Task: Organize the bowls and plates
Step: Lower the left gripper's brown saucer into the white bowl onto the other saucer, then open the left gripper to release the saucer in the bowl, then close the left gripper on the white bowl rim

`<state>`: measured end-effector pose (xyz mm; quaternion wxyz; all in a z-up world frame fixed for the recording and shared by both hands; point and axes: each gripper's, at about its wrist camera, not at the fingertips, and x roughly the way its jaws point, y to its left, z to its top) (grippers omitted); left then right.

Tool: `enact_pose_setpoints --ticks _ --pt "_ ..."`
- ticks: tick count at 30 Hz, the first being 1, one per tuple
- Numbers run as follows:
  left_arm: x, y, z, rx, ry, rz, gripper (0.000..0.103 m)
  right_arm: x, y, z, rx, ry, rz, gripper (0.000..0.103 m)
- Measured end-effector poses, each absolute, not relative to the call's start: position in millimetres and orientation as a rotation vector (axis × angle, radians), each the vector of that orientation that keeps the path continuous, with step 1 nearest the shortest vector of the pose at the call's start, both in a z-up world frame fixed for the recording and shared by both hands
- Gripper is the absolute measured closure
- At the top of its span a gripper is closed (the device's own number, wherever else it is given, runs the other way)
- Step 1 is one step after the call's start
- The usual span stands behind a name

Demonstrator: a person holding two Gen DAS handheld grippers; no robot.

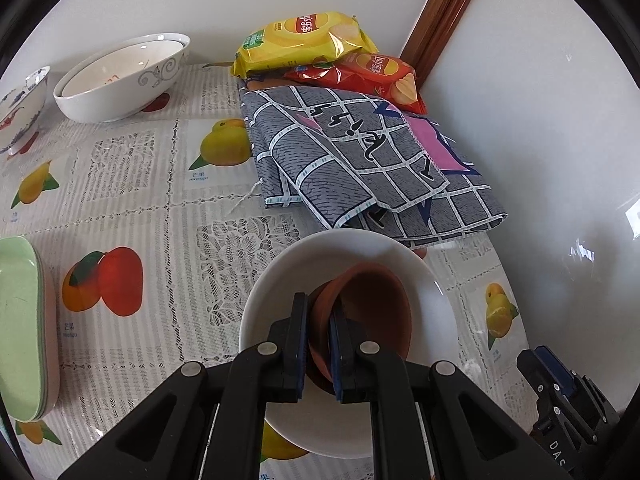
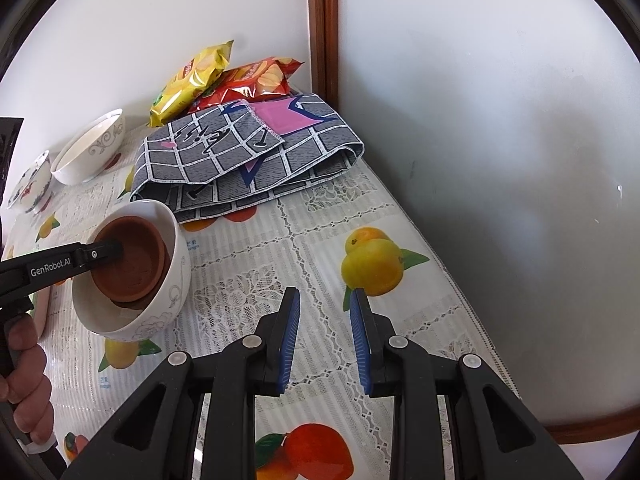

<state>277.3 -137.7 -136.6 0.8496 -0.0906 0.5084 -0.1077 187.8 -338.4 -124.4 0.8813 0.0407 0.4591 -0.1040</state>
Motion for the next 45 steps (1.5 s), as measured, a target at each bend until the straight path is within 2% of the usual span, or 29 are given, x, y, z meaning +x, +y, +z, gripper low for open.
enact_pose_setpoints --ticks 5,7,8,23,41,45 --pt "276.7 -138.9 -135.8 -0.184 1.09 -0.26 0.088 190.8 -332.4 -124.6 0.085 0.959 -0.204 0.077" --pt "275.1 -140.4 -134.7 -0.171 1.095 -0.264 0.075 192.7 -329.1 -124.1 0.088 0.958 -0.195 0.077" --pt "274.0 -140.6 -133.6 -0.161 1.092 -0.259 0.073 193.6 -327.5 -123.7 0.088 0.958 -0.192 0.077" --pt "266.4 -108.7 -110.2 -0.169 1.032 -0.226 0.073 217.6 -297.7 -108.9 0.139 0.928 -0.058 0.077" --pt "278.4 -98.7 -144.2 -0.159 1.135 -0.209 0.073 248.6 -276.5 -145.3 0.155 1.055 -0.026 0.077" --pt "280.9 -97.8 -150.9 -0.17 1.146 -0.214 0.07 251.5 -272.8 -150.2 0.143 1.072 -0.028 0.077"
